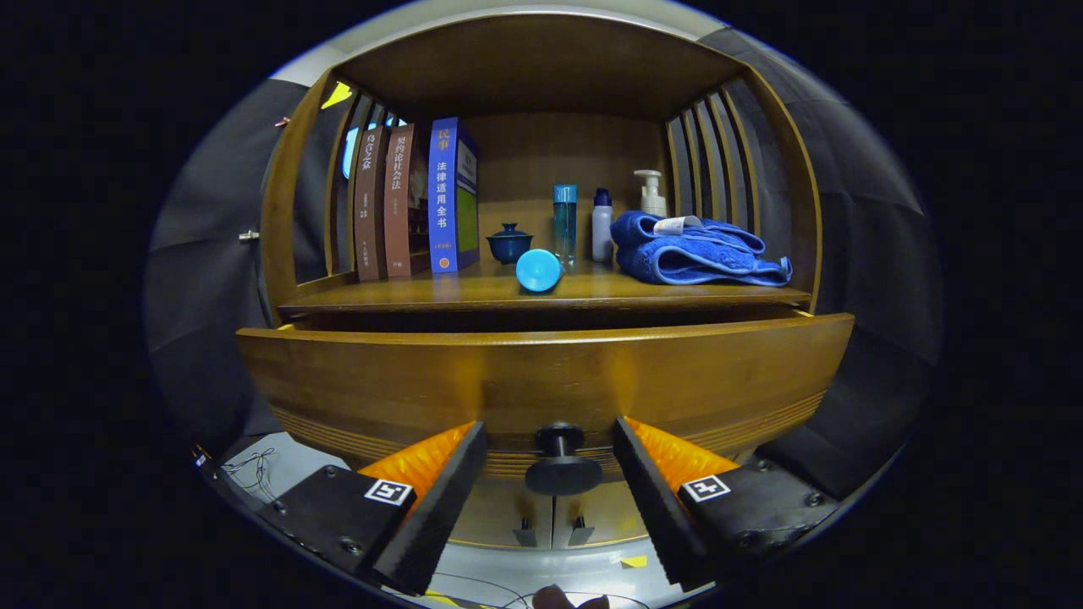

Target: Pull open the drawer, take out the items inside it, and place them on the countertop above the cabinet.

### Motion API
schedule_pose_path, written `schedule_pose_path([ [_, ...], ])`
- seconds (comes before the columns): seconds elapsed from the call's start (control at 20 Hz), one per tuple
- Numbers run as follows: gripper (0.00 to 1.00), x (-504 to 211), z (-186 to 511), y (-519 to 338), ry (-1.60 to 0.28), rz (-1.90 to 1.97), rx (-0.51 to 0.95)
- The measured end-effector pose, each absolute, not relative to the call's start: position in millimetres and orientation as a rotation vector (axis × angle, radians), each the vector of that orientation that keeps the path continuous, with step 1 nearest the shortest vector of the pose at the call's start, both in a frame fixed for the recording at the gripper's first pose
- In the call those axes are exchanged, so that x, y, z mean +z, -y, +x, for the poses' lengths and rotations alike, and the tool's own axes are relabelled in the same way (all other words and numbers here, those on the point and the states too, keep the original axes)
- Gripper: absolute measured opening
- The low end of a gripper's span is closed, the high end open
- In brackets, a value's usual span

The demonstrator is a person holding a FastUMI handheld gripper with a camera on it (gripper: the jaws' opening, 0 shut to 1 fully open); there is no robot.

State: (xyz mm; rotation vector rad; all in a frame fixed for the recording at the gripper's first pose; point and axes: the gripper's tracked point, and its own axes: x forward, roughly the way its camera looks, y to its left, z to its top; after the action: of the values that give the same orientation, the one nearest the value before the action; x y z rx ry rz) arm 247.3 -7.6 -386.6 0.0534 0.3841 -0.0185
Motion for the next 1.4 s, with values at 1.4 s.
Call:
schedule_pose_path([
  [1.4,0.99,-210.0,205.9,-3.0,-0.191,0.008,0.028],
])
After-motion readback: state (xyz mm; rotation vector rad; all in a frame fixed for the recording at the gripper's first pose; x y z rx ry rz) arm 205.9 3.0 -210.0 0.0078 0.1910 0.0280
